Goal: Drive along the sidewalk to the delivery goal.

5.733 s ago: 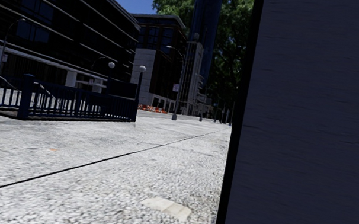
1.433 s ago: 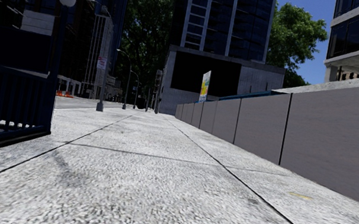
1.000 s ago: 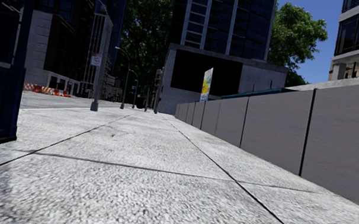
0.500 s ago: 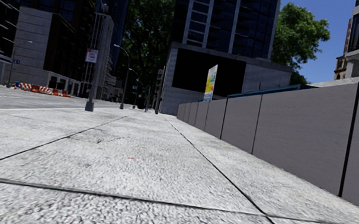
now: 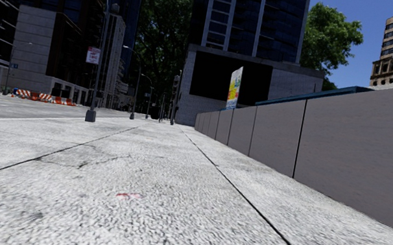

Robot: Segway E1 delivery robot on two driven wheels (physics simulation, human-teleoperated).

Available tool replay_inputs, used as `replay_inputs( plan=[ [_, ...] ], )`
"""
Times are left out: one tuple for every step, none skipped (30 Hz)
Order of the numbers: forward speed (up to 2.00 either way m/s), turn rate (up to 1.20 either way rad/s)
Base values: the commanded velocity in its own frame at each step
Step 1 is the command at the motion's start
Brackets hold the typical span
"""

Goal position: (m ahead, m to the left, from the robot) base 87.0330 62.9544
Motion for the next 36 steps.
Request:
replay_inputs(
  plan=[
    [2.00, 0.00],
    [2.00, 0.00],
    [2.00, 0.00],
    [2.00, 0.00],
    [2.00, 0.00],
    [2.00, 0.00],
    [2.00, 0.00],
    [2.00, 0.00],
    [2.00, 0.00],
    [2.00, 0.02],
    [2.00, 0.06],
    [2.00, 0.06],
    [2.00, 0.10],
    [2.00, 0.11],
    [2.00, 0.11],
    [2.00, 0.11],
    [2.00, 0.12],
    [2.00, 0.12],
    [2.00, 0.13],
    [2.00, 0.13],
    [2.00, 0.13],
    [2.00, 0.13],
    [2.00, 0.13],
    [2.00, 0.14],
    [2.00, 0.17],
    [2.00, 0.17],
    [2.00, 0.20],
    [2.00, 0.23],
    [2.00, 0.23],
    [2.00, 0.23],
    [2.00, 0.24],
    [2.00, 0.24],
    [2.00, 0.24],
    [2.00, 0.24],
    [2.00, 0.24],
    [2.00, 0.24]
  ],
)
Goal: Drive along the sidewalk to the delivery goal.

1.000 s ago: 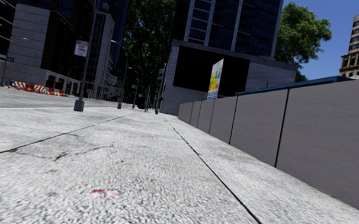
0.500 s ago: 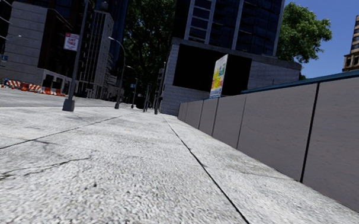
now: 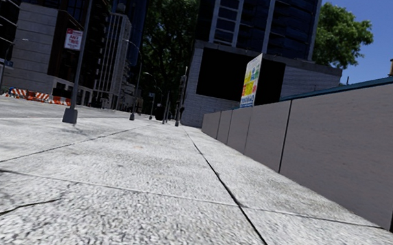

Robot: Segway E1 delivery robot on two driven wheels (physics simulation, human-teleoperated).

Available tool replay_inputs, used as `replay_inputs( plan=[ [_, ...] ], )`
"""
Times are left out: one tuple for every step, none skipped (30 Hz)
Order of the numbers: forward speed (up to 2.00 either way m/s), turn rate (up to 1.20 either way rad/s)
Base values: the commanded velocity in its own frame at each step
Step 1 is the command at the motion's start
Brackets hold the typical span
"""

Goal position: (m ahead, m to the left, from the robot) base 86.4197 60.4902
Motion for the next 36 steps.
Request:
replay_inputs(
  plan=[
    [2.00, 0.25],
    [2.00, 0.25],
    [2.00, 0.25],
    [2.00, 0.25],
    [2.00, 0.21],
    [2.00, 0.11],
    [2.00, 0.00],
    [2.00, 0.00],
    [2.00, 0.00],
    [2.00, 0.00],
    [2.00, 0.00],
    [2.00, 0.00],
    [2.00, 0.00],
    [2.00, 0.00],
    [2.00, 0.00],
    [2.00, 0.00],
    [2.00, 0.00],
    [2.00, 0.00],
    [2.00, 0.00],
    [2.00, 0.00],
    [2.00, 0.00],
    [2.00, 0.00],
    [2.00, 0.00],
    [2.00, 0.00],
    [2.00, 0.00],
    [2.00, 0.00],
    [2.00, 0.00],
    [2.00, 0.00],
    [2.00, 0.00],
    [2.00, 0.00],
    [2.00, 0.00],
    [2.00, 0.00],
    [2.00, 0.00],
    [2.00, 0.00],
    [2.00, 0.00],
    [2.00, 0.00]
  ],
)
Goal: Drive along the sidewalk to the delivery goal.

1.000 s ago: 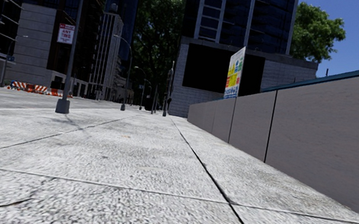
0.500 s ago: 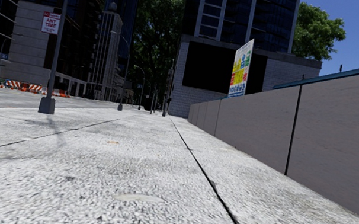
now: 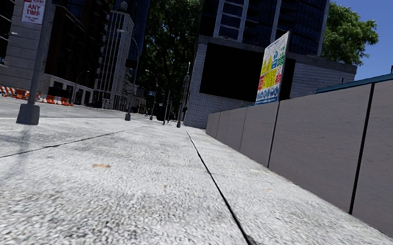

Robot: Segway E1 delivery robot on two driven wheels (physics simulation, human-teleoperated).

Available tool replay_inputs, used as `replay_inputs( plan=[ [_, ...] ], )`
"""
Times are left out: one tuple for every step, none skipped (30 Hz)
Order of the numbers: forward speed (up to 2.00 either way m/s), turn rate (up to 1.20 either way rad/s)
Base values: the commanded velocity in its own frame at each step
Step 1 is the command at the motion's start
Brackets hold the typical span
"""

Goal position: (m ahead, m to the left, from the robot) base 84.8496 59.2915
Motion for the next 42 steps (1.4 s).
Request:
replay_inputs(
  plan=[
    [2.00, 0.00],
    [2.00, 0.00],
    [2.00, 0.00],
    [2.00, 0.00],
    [2.00, 0.00],
    [2.00, 0.00],
    [2.00, 0.00],
    [2.00, 0.00],
    [2.00, 0.00],
    [2.00, 0.00],
    [2.00, 0.00],
    [2.00, 0.00],
    [2.00, 0.00],
    [2.00, 0.00],
    [2.00, 0.00],
    [2.00, 0.00],
    [2.00, 0.00],
    [2.00, 0.00],
    [2.00, 0.00],
    [2.00, 0.00],
    [2.00, 0.00],
    [2.00, 0.00],
    [2.00, 0.00],
    [2.00, 0.00],
    [2.00, 0.00],
    [2.00, 0.00],
    [2.00, 0.00],
    [2.00, 0.00],
    [2.00, 0.00],
    [2.00, 0.00],
    [2.00, 0.00],
    [2.00, 0.00],
    [2.00, 0.00],
    [2.00, 0.00],
    [2.00, 0.00],
    [2.00, 0.00],
    [2.00, 0.00],
    [2.00, 0.00],
    [2.00, 0.00],
    [2.00, 0.00],
    [2.00, 0.00],
    [2.00, 0.00]
  ],
)
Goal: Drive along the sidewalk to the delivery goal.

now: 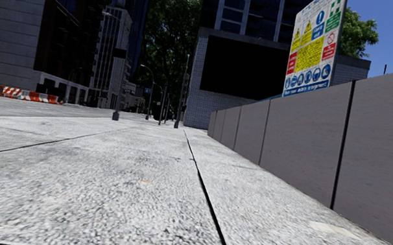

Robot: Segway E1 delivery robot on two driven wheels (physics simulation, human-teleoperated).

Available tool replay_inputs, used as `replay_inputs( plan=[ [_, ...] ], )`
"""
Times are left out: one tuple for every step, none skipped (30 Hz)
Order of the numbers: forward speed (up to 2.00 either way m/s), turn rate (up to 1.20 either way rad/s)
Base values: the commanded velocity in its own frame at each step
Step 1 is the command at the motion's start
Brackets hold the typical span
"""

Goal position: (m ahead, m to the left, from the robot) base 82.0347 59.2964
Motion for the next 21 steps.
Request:
replay_inputs(
  plan=[
    [2.00, 0.00],
    [2.00, 0.00],
    [2.00, 0.00],
    [2.00, 0.00],
    [2.00, 0.00],
    [2.00, 0.00],
    [2.00, 0.00],
    [2.00, 0.00],
    [2.00, 0.00],
    [2.00, 0.00],
    [2.00, 0.00],
    [2.00, 0.00],
    [2.00, 0.00],
    [2.00, 0.00],
    [2.00, 0.00],
    [2.00, 0.00],
    [2.00, 0.00],
    [2.00, 0.00],
    [2.00, 0.00],
    [2.00, 0.00],
    [2.00, 0.00]
  ],
)
